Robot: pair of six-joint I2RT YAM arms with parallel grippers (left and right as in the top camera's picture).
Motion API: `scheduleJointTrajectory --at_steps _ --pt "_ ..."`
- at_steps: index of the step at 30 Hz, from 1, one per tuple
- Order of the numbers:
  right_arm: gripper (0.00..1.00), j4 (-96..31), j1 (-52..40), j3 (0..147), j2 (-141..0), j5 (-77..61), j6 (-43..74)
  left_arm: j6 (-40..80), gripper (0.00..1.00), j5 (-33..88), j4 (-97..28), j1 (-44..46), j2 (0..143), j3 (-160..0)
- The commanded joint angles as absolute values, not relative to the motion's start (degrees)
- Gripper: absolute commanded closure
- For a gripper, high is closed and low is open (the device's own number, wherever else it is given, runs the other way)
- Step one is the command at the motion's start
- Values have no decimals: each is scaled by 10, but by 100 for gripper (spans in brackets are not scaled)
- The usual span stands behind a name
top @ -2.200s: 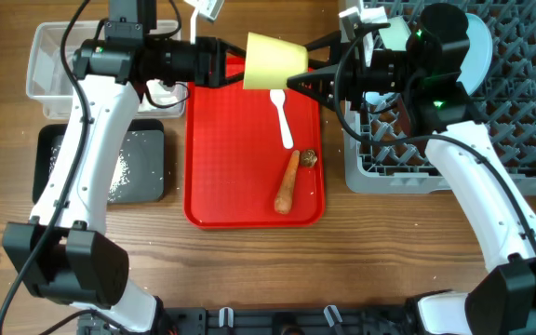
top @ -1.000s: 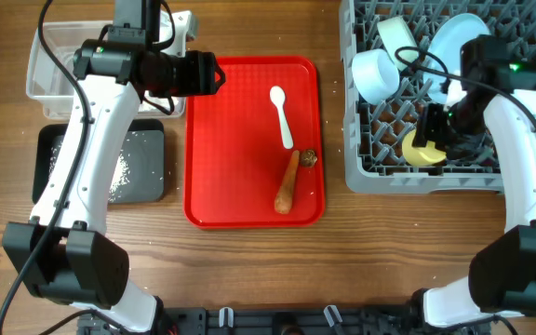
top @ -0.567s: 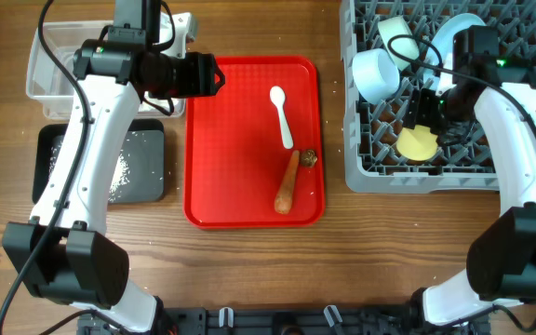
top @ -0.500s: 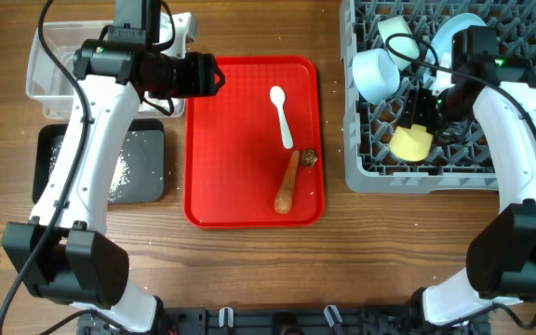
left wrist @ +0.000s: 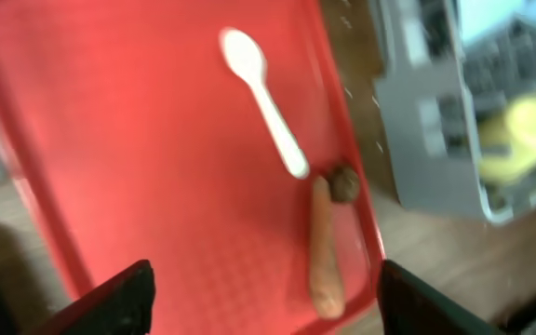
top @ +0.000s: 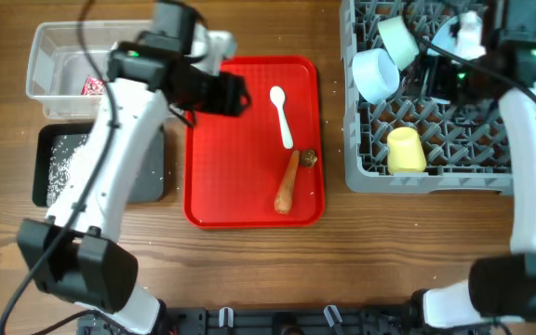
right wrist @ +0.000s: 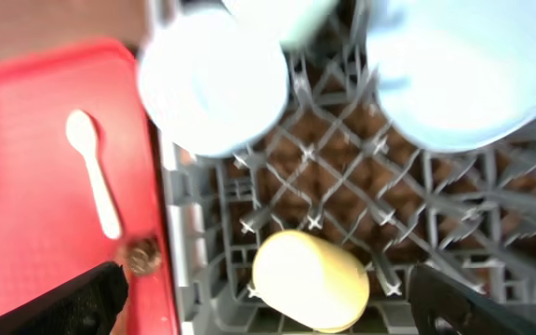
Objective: Sort waste into correct bins and load items into the dishwasher rack
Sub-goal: 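Grasp the carrot on the red tray with the left gripper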
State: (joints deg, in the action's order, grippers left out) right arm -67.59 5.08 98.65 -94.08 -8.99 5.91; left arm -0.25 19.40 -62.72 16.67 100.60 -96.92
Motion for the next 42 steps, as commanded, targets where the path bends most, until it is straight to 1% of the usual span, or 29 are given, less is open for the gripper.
scheduleJointTrajectory --at_steps 1,5,8,10,11,13,14,16,19,22,23,24,25,26,29,30,32,35,38,40,42 --pt "0 -679 54 997 -925 -100 52 -32 22 159 -631 264 1021 -950" --pt "0 -681 54 997 -928 -99 60 -21 25 121 -657 338 1090 -928" --pt "0 -682 54 997 -928 -86 60 30 28 117 -676 352 1144 -925" --pt "0 -682 54 997 -929 -86 60 40 32 115 -672 361 1176 -906" --pt "0 -682 54 996 -929 -86 60 45 32 114 -670 366 1186 -899" --pt "0 -686 54 996 -929 -86 60 50 33 105 -669 377 1200 -889" --pt "0 -688 54 996 -929 -86 60 56 33 63 -666 390 1215 -884" --pt "0 -688 54 996 -929 -86 60 67 32 40 -657 401 1223 -877" --pt "0 -692 54 996 -929 -86 60 69 29 40 -623 429 1226 -865" --pt "0 -699 54 996 -929 -86 60 69 31 28 -608 447 1226 -863" --pt "0 -701 54 996 -929 -86 60 69 34 23 -607 449 1226 -862" --pt "0 -702 54 996 -929 -86 60 69 54 18 -606 452 1226 -863" --pt "0 -702 54 996 -929 -86 60 69 67 16 -607 451 1226 -863" --pt "0 -701 54 996 -929 -86 60 70 73 16 -609 449 1226 -863" --pt "0 -700 54 996 -929 -86 60 99 73 -17 -629 436 1226 -871" --pt "0 -700 54 996 -929 -86 60 99 75 -32 -650 430 1226 -886" --pt "0 -700 54 996 -929 -86 60 99 76 -42 -697 414 1224 -937" --pt "0 -700 54 996 -929 -86 60 99 75 -42 -763 384 1219 -1012" --pt "0 -700 54 996 -929 -86 60 99 77 -42 -826 326 1214 -1091" --pt "0 -699 54 996 -929 -86 60 102 77 -51 -831 278 1203 -1103" --pt "0 -699 54 996 -929 -86 60 135 73 -100 -848 227 1200 -1103"
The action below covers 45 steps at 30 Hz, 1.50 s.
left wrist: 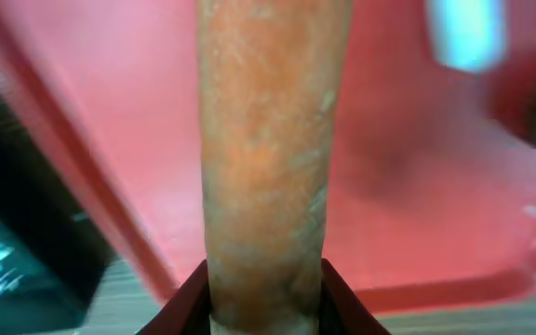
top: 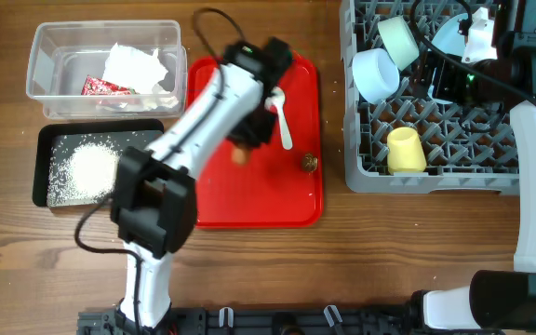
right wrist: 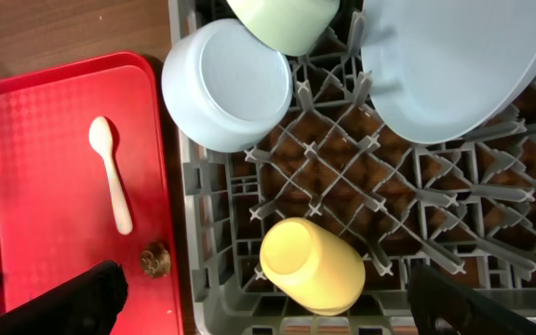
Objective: Sort waste into correct bins and load items into the dishwasher rack
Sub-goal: 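Grasp the carrot on the red tray with the left gripper, then drop the carrot onto the black rice tray with the left gripper, then grasp the brown mushroom on the red tray with the left gripper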
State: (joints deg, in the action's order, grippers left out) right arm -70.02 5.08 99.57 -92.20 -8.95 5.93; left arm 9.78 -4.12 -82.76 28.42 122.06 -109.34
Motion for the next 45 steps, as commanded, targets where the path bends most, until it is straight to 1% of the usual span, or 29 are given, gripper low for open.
scheduleJointTrajectory --at_steps 1,3,4,6,7,9,10,11,15,16,17,18,19,21,26,29,30,32,34,35,36,37,38,39,41,43,45 --pt "0 -698 54 996 -929 -86 59 161 73 -140 -878 174 1200 -1103" --pt "0 -694 54 996 -929 -86 60 189 79 -126 -906 93 1199 -1103" --pt "0 -691 54 996 -929 -86 60 189 83 -96 -918 56 1198 -1103" --pt "0 -685 54 996 -929 -86 60 189 89 -30 -928 1 1198 -1103" --pt "0 -682 54 996 -929 -86 60 189 90 -8 -929 -22 1198 -1103" --pt "0 -680 54 996 -929 -86 60 184 89 -13 -935 -39 1198 -1103" --pt "0 -681 54 996 -929 -86 60 185 86 -43 -944 -47 1198 -1103" --pt "0 -682 54 996 -929 -86 60 191 83 -48 -943 -57 1198 -1101" --pt "0 -684 54 996 -929 -86 60 234 80 -52 -917 -115 1198 -1074" --pt "0 -684 54 996 -929 -86 60 234 76 -52 -912 -123 1198 -1062" --pt "0 -684 54 996 -929 -86 60 235 67 -57 -907 -127 1198 -1049" --pt "0 -684 54 996 -929 -86 60 237 61 -75 -891 -129 1198 -1021" --pt "0 -684 54 996 -929 -86 60 247 58 -85 -872 -129 1198 -996" --pt "0 -687 54 996 -929 -86 60 250 55 -86 -815 -130 1198 -945" --pt "0 -691 54 996 -929 -86 60 257 49 -87 -812 -130 1191 -945" --pt "0 -691 54 996 -929 -86 60 247 49 -84 -827 -129 1167 -988" --pt "0 -690 54 996 -929 -86 60 235 45 -79 -832 -120 1147 -1019" --pt "0 -689 54 996 -929 -86 61 169 40 -25 -820 -91 1117 -1052" --pt "0 -693 54 996 -929 -86 62 99 34 55 -773 -37 1094 -1057" --pt "0 -697 54 996 -929 -86 62 72 29 88 -733 15 1096 -1056" --pt "0 -702 54 996 -929 -86 62 63 22 94 -703 58 1104 -1056" --pt "0 -706 54 996 -929 -86 61 59 9 94 -671 108 1116 -1056" --pt "0 -709 54 996 -929 -86 61 30 5 96 -644 158 1132 -1056" --pt "0 -710 54 996 -929 -86 60 -6 4 96 -620 209 1155 -1056" --pt "0 -710 54 996 -929 -86 60 -38 3 96 -594 278 1195 -1056" --pt "0 -716 54 996 -929 -86 49 -98 3 95 -578 336 1233 -1056" --pt "0 -726 54 996 -929 -74 45 -136 3 93 -575 375 1259 -1056"
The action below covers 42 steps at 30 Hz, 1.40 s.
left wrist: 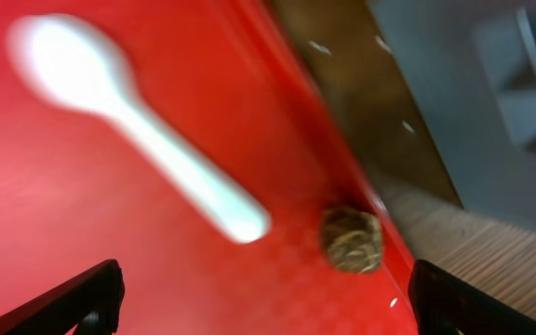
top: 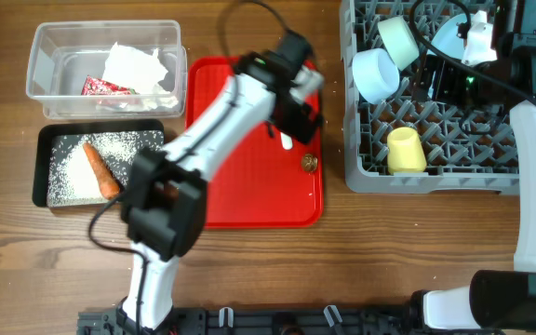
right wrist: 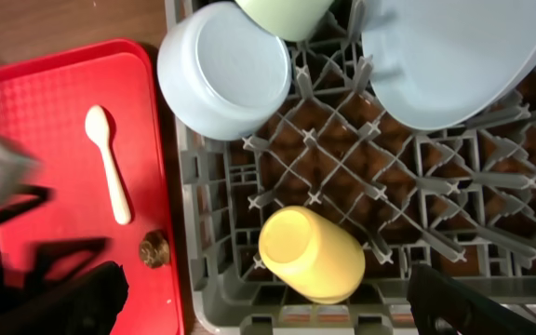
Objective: Sort waste into correct bins and load items into the dishwasher rack
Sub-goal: 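Grasp the brown mushroom on the red tray with the left gripper, then drop the mushroom onto the black rice tray with the left gripper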
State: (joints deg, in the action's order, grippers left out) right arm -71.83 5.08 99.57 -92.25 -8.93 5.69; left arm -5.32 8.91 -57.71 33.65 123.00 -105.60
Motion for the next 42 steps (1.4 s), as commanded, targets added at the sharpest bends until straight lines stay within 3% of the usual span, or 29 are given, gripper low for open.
scheduleJointTrajectory --at_steps 1,5,10,13,18,23,25,34,37,42 --pt "0 -732 54 996 -929 -64 45 -138 4 90 -574 389 1268 -1056" --pt "0 -741 54 996 -929 -55 45 -146 7 81 -576 403 1294 -1056" --pt "0 -740 54 996 -929 -56 45 -146 31 81 -606 400 1310 -1049" --pt "0 -741 54 996 -929 -56 45 -146 34 81 -608 399 1311 -1047" --pt "0 -739 54 996 -929 -55 45 -146 54 83 -584 399 1311 -1021" --pt "0 -740 54 996 -929 -39 45 -146 84 83 -583 399 1310 -1022" --pt "0 -740 54 996 -929 -39 45 -140 91 74 -585 399 1307 -1024" --pt "0 -738 54 996 -929 -39 45 -6 82 -115 -612 359 1160 -1025" --pt "0 -737 54 996 -929 -39 45 120 80 -114 -676 261 1093 -1025" --pt "0 -731 54 996 -929 -39 47 201 80 -114 -760 76 1080 -1019"
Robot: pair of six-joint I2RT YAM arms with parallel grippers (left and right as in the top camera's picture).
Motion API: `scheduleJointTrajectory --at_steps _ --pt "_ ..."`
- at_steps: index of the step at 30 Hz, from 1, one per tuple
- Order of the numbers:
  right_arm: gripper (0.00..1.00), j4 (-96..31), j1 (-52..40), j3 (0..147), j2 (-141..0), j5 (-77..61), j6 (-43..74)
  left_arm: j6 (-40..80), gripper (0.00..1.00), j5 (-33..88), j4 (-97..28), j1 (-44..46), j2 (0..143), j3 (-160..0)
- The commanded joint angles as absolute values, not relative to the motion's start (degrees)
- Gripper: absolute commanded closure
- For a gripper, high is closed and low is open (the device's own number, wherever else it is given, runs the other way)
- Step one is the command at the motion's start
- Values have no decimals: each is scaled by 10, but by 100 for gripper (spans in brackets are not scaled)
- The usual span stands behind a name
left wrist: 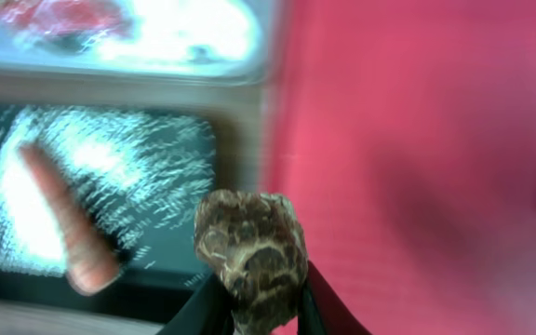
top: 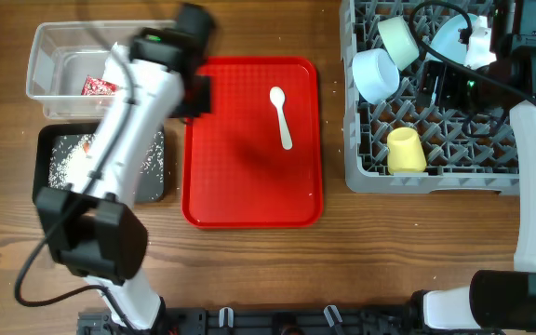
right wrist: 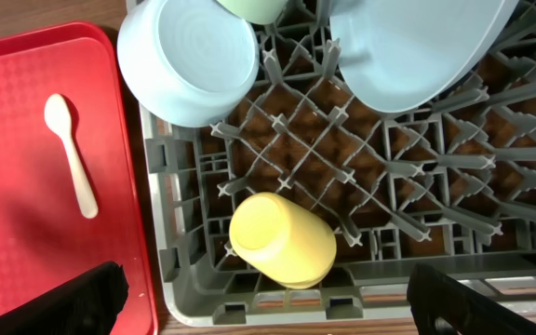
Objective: Sort waste into correct bins and load items into the dishwasher rack
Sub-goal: 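Drop the mushroom onto the black rice tray with the left gripper, then grasp the white spoon on the red tray with the right gripper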
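My left gripper (top: 196, 96) is shut on a brown wrinkled lump (left wrist: 247, 253). It hangs over the left edge of the red tray (top: 249, 200), beside the black tray (top: 45, 191) of white grains. An orange carrot (left wrist: 61, 223) lies in that black tray. A white spoon (top: 281, 116) is the only thing lying on the red tray. My right gripper (right wrist: 266, 302) is open above the grey dish rack (top: 435, 179), over a yellow cup (right wrist: 282, 240).
A clear bin (top: 49, 42) at the back left holds crumpled paper and a red wrapper. The rack also carries a pale blue bowl (top: 375, 74), a green cup (top: 398, 37) and a pale blue plate (right wrist: 417, 46). Bare wood lies in front.
My left gripper was open over the right side of the red tray by the spoon and the lump. Now it is shut on the lump at the tray's left edge. The right arm shifted slightly.
Carrot, lump and spoon first lay on the red tray with my left gripper open above it. Then the gripper was shut on the carrot. Later the carrot lay in the black tray, the gripper open by the lump. Now it holds the lump near that tray.
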State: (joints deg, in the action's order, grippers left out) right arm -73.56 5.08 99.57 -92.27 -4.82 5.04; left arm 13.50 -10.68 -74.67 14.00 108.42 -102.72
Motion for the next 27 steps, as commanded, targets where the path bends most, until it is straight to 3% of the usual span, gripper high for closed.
scheduleJointTrajectory --at_steps 1,6,7,9,11,13,16,20,24,27 --pt "0 -731 54 996 -929 -39 47 213 82 -115 -757 35 1082 -1008" --pt "0 -727 54 996 -929 -39 47 248 82 -114 -700 -81 1085 -900" --pt "0 -727 54 996 -929 -39 47 258 79 -114 -682 -102 1085 -863" --pt "0 -728 54 996 -929 -39 47 258 54 -114 -677 -114 1085 -840" --pt "0 -728 54 996 -929 -39 47 257 36 -114 -672 -114 1085 -840" --pt "0 -728 54 996 -929 -39 47 242 31 -114 -671 -114 1085 -848" --pt "0 -727 54 996 -929 -39 47 215 34 -89 -685 -108 1072 -881" --pt "0 -727 54 996 -929 -44 51 118 32 23 -643 -25 1026 -916" --pt "0 -725 54 996 -929 -49 62 107 12 38 -619 112 1020 -985" --pt "0 -695 53 996 -929 -128 62 108 6 -2 -619 185 1020 -1053"
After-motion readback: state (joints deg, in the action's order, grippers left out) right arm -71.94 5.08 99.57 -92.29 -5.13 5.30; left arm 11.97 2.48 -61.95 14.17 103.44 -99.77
